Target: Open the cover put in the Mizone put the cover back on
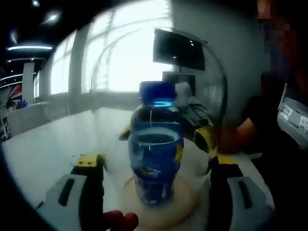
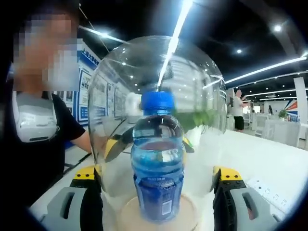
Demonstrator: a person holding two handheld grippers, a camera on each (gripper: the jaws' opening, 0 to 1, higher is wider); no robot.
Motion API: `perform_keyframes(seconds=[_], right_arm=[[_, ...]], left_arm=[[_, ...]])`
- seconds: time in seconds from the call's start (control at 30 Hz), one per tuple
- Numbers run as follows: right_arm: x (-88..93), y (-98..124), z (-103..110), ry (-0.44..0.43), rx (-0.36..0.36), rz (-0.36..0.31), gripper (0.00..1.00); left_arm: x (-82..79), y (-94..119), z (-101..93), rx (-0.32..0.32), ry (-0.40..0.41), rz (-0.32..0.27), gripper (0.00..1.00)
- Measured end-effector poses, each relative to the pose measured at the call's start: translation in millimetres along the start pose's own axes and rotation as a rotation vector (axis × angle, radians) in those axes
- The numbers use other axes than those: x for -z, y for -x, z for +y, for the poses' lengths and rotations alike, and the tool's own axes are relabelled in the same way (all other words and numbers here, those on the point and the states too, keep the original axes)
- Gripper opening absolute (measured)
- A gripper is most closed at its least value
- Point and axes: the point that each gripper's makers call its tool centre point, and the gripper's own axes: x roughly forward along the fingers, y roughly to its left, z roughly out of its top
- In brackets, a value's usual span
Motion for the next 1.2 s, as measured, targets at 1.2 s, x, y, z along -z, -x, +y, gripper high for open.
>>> perform_keyframes(seconds=[1.2], right_arm=[[-3.7, 15.4, 1.2, 0.028, 0.05, -0.002, 0.81]], left_arm=[[2.1, 4.2, 1.1, -0.007, -0.016, -0.02, 0.76]])
